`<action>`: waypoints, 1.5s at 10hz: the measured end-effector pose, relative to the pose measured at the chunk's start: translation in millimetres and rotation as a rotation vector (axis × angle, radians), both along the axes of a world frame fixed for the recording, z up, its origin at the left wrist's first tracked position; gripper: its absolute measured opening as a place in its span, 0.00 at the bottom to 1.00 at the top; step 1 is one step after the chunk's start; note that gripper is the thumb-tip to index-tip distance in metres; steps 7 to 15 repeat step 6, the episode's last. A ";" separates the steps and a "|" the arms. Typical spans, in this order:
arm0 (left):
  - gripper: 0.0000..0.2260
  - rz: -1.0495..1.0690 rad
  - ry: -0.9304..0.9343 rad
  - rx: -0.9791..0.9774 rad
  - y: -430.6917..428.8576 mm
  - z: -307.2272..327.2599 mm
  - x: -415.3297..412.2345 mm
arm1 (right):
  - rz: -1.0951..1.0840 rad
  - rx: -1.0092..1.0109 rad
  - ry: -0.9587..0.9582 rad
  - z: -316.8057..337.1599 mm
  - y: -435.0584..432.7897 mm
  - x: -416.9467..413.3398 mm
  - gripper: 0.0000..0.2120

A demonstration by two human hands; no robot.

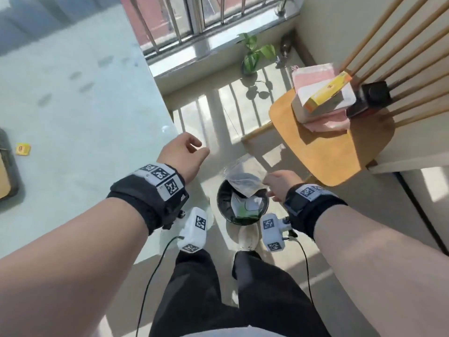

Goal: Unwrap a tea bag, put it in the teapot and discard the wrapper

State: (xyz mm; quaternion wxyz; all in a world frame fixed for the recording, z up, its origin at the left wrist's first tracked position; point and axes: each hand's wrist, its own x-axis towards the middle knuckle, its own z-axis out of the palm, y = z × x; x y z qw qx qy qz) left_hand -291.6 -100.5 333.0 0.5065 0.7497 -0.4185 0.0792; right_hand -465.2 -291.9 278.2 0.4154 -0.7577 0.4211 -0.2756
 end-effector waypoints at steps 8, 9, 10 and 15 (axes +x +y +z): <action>0.06 -0.132 -0.285 -0.460 28.1 86.1 -63.4 | -0.115 0.045 -0.175 44.8 -40.2 -12.7 0.24; 0.06 -0.132 -0.285 -0.460 28.1 86.1 -63.4 | -0.115 0.045 -0.175 44.8 -40.2 -12.7 0.24; 0.06 -0.132 -0.285 -0.460 28.1 86.1 -63.4 | -0.115 0.045 -0.175 44.8 -40.2 -12.7 0.24; 0.06 -0.132 -0.285 -0.460 28.1 86.1 -63.4 | -0.115 0.045 -0.175 44.8 -40.2 -12.7 0.24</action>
